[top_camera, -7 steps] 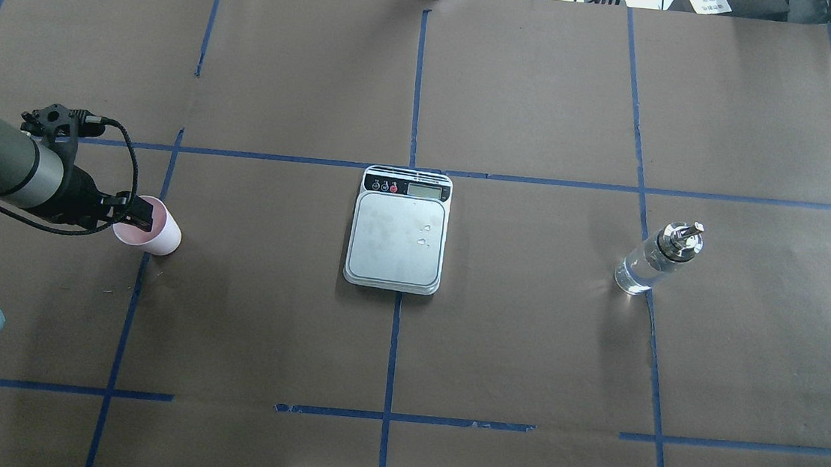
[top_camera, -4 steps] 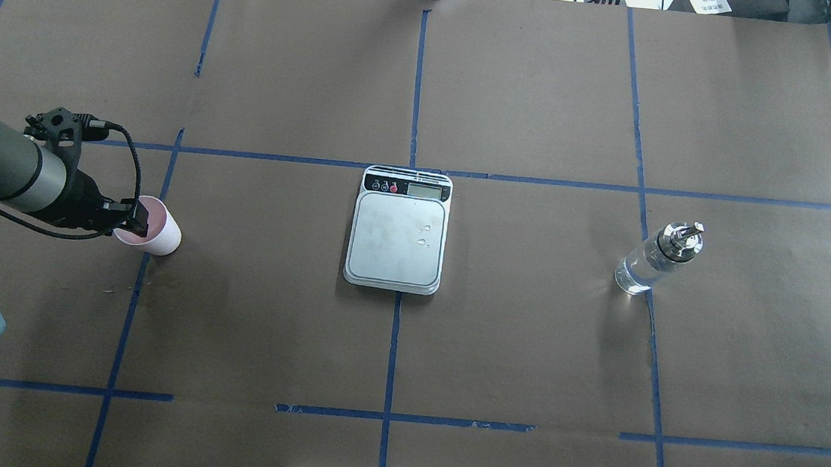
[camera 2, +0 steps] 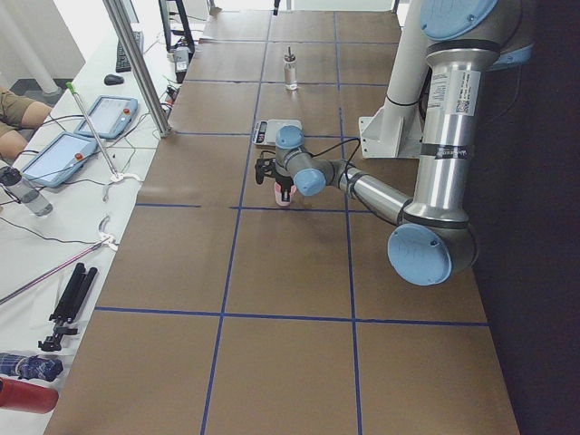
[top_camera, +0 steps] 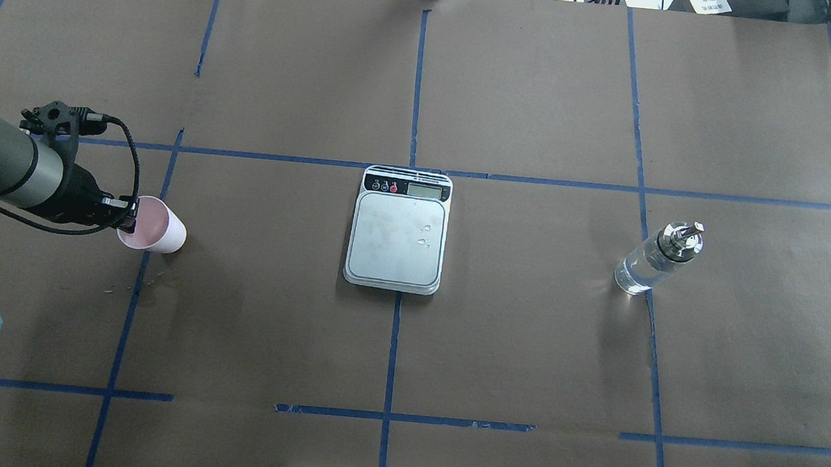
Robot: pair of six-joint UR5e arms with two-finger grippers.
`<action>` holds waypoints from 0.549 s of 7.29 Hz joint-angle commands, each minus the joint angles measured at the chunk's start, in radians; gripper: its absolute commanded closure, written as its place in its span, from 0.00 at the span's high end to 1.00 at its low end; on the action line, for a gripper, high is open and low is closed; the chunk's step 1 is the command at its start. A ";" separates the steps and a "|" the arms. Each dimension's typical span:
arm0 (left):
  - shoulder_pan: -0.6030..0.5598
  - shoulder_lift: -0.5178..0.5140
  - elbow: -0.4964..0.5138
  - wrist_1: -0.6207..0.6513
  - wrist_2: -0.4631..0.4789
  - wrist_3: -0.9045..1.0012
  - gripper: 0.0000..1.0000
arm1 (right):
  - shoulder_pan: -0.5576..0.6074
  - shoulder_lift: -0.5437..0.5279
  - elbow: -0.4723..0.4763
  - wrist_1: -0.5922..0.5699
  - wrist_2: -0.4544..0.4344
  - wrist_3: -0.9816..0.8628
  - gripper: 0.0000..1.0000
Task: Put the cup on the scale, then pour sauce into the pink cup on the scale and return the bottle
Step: 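Carry the pink cup onto the scale while the right gripper reaches for the dispenser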
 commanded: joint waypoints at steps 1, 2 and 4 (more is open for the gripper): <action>-0.029 -0.068 -0.115 0.223 -0.004 0.003 0.00 | -0.050 -0.078 0.114 0.000 -0.040 0.050 1.00; -0.039 -0.210 -0.126 0.407 -0.003 0.004 0.00 | -0.079 -0.092 0.153 0.000 -0.041 0.105 1.00; -0.049 -0.371 -0.126 0.586 -0.006 -0.002 0.00 | -0.169 -0.169 0.263 0.001 -0.108 0.223 1.00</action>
